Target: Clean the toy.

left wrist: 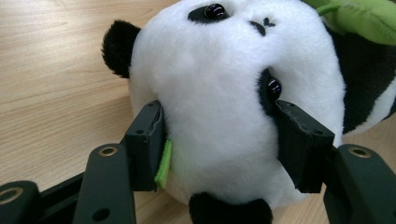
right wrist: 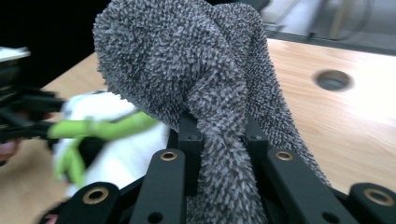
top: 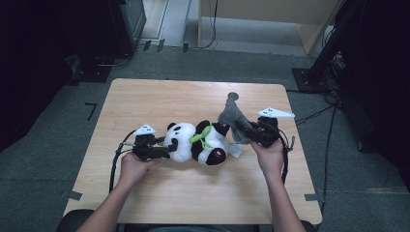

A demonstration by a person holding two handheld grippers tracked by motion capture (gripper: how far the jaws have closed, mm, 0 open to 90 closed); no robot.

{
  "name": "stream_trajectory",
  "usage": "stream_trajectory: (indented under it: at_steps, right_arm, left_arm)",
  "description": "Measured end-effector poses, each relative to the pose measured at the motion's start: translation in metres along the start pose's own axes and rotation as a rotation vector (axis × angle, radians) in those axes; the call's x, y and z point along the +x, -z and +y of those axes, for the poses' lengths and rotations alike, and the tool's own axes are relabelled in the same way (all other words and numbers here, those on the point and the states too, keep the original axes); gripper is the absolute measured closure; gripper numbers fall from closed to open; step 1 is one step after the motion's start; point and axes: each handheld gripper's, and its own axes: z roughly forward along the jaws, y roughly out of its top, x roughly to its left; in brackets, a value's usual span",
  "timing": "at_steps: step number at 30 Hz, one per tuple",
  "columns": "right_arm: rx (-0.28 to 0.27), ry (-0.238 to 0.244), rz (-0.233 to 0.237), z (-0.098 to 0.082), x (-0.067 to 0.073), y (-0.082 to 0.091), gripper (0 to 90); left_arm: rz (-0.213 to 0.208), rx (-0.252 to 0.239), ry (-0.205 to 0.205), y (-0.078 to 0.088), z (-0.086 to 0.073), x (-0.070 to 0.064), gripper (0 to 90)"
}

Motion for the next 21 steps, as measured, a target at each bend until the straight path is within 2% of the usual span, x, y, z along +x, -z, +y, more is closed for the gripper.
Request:
stream_trajectory:
  at_steps: [3,6,9,11,18,21]
  right_arm:
    - [0.020,0.038,0.048,0.003,0.016,-0.010,76.7]
    - [0.077,0.074,0.083,0.000,0.029,-0.024,76.7]
    - [0.143,0.096,0.095,-0.009,0.037,-0.039,76.7]
    - [0.179,0.101,0.099,-0.015,0.037,-0.048,76.6]
    - [0.191,0.095,0.112,-0.021,0.031,-0.048,76.7]
    - [0.193,0.074,0.136,-0.026,0.025,-0.047,76.7]
  left_arm:
    - [-0.002,-0.001,0.001,0.000,0.000,0.000,39.6]
    - [-0.001,0.000,-0.004,0.000,0.000,0.000,39.5]
    - [-0.003,0.000,-0.011,0.000,0.000,0.000,39.1]
    - [-0.007,-0.002,-0.019,0.000,0.000,0.000,38.4]
    - [0.005,-0.002,-0.036,-0.001,-0.001,-0.001,37.6]
    - [0.008,-0.002,-0.042,-0.001,-0.001,-0.002,37.2]
